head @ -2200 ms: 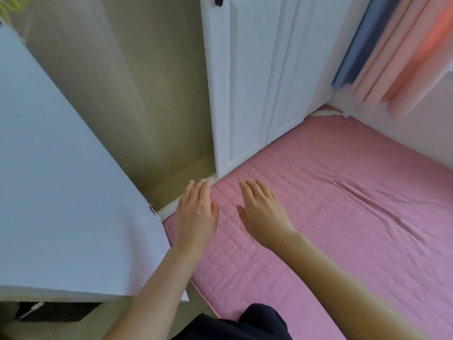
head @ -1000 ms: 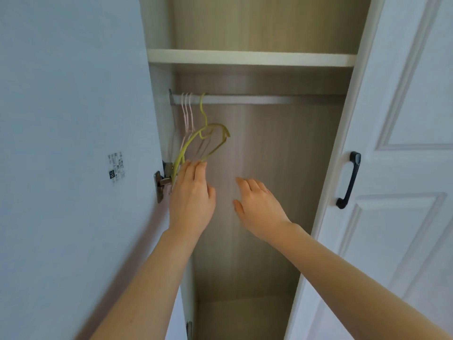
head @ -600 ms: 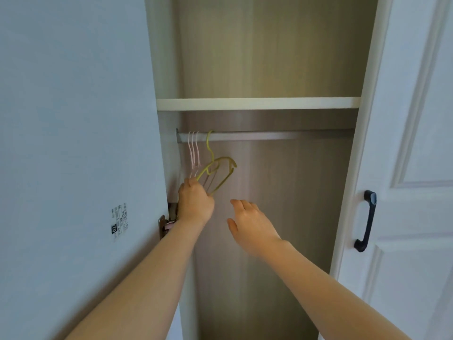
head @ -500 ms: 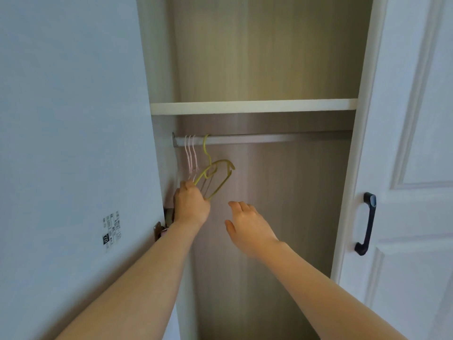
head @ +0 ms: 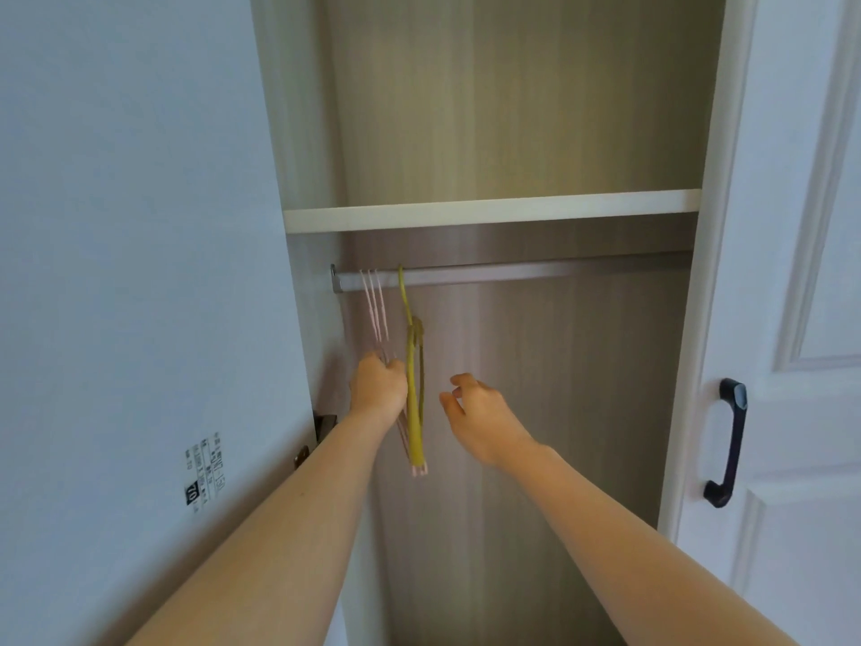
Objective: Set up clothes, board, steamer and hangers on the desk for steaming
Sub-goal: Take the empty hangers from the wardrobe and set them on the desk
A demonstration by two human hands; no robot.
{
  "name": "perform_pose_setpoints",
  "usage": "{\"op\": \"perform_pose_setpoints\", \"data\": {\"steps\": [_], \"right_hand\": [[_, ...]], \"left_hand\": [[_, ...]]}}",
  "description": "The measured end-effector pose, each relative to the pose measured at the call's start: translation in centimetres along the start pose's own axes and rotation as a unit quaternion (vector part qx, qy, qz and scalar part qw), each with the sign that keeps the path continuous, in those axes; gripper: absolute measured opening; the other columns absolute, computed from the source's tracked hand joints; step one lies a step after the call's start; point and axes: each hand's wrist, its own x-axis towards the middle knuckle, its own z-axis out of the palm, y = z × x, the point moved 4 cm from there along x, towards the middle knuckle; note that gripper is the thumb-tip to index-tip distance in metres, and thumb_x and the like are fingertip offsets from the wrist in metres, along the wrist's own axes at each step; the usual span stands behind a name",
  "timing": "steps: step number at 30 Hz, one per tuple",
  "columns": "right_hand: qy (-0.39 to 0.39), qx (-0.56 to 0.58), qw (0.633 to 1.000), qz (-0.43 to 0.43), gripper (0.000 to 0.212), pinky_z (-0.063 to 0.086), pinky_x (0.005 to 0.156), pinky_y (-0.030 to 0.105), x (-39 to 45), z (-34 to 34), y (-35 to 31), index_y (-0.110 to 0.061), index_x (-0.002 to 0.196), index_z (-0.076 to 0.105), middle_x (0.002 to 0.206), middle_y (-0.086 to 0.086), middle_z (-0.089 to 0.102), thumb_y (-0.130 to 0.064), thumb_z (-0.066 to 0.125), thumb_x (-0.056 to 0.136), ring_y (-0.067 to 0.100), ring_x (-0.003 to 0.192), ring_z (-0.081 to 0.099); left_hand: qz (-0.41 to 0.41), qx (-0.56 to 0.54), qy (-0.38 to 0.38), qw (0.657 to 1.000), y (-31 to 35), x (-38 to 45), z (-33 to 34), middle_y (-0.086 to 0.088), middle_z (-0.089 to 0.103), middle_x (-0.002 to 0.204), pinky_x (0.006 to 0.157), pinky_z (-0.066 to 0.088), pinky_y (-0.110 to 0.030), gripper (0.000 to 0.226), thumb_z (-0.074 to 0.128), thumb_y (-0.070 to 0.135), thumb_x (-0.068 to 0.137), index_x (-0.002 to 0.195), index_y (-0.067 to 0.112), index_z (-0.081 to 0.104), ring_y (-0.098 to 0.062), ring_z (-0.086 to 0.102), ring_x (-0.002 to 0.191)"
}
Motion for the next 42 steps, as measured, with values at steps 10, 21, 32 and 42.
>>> {"op": "perform_pose_setpoints", "data": {"steps": [10,21,32,42], "right_hand": [[0.007,0.095,0.994,0.058,0.032,0.053,0.075,0.039,2.9,0.6,-3.1,-0.004,0.107,0.052,0.099,0.016,0.063,-0.031,0.056,0.091,0.033,0.088,0.062],[-0.022,0.138,0.985,0.100,0.022,0.045,0.064,0.028,3.1,2.2,-3.2,-0.001,0.087,0.064,0.086,0.013,0.064,-0.013,0.045,0.092,0.027,0.078,0.059],[0.063,0.120,0.989,0.066,0.017,0.029,0.044,0.021,2.7,-0.7,-3.6,-0.007,0.082,0.045,0.076,0.003,0.048,-0.011,0.038,0.097,0.011,0.058,0.042],[0.097,0.171,0.978,0.070,0.018,0.038,0.050,0.024,0.8,-2.7,-3.0,-0.008,0.090,0.052,0.080,0.005,0.055,-0.015,0.039,0.099,0.014,0.062,0.048]], "left_hand": [[-0.145,-0.211,-0.025,0.966,-1.5,2.3,1.1,-0.006,0.072,0.082,0.055,0.046,-0.027,0.014,0.051,0.004,0.087,0.094,0.006,0.063,-0.020,0.064,0.068],[-0.182,-0.315,0.008,0.931,-2.6,2.7,1.6,-0.009,0.062,0.069,0.059,0.051,-0.029,0.014,0.059,0.012,0.091,0.079,0.005,0.062,-0.019,0.056,0.056],[-0.174,-0.411,-0.016,0.895,-0.5,1.9,1.9,-0.005,0.049,0.062,0.046,0.048,-0.023,0.014,0.044,0.006,0.097,0.100,0.008,0.058,-0.014,0.047,0.049],[-0.149,-0.454,-0.054,0.877,2.4,-0.2,1.9,-0.002,0.047,0.063,0.039,0.035,-0.018,0.012,0.051,0.012,0.097,0.102,0.009,0.061,-0.008,0.033,0.037]]}}
